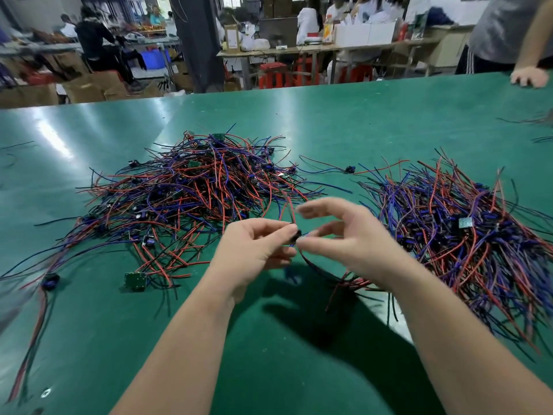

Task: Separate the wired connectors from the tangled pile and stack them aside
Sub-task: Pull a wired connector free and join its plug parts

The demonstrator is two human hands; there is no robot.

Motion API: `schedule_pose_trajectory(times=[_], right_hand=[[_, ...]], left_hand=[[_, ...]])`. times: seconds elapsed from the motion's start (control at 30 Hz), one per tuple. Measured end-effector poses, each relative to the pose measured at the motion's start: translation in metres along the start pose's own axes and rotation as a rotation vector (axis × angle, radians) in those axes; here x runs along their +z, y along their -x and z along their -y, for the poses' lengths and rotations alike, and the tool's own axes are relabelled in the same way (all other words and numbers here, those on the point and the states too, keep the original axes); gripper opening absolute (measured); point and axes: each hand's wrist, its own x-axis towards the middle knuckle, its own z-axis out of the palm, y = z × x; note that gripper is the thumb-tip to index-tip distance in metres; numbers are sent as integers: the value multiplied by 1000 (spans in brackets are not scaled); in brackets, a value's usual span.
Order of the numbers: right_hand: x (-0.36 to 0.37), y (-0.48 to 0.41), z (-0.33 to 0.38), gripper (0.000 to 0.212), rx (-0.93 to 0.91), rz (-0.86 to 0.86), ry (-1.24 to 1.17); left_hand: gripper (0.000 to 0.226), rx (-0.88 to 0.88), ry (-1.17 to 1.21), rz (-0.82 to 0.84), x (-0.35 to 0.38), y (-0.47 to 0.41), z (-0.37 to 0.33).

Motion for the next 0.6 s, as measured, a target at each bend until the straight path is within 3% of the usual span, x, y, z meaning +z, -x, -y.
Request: schedule_pose_trajectory(times=[0.13, 0.23, 0.3, 0.37, 0.47, 0.53, 0.6], right_hand=[[18, 2, 1, 25, -177, -122, 273], [8, 0, 3, 26, -130, -291, 306], [-7, -1, 2, 26, -24, -439, 467], [-25, 0, -2, 30, 154, -519, 674], [-38, 1, -5, 53, 434, -482, 912], [-36, 0, -3, 57, 423, -484, 912], [-29, 0, -1, 55, 366, -469, 866]], left_hand=[[16, 7, -11, 92, 0, 0, 1], [20, 54, -20, -88, -6, -5, -2], [17, 209, -351, -368, -20, -12, 1], [12, 284, -771, -528, -36, -15, 4], [24, 88, -1081, -492, -50, -19, 13], [28, -47, -1196, -456, -50, -19, 17], [27, -48, -1220, -434, -52, -20, 19]])
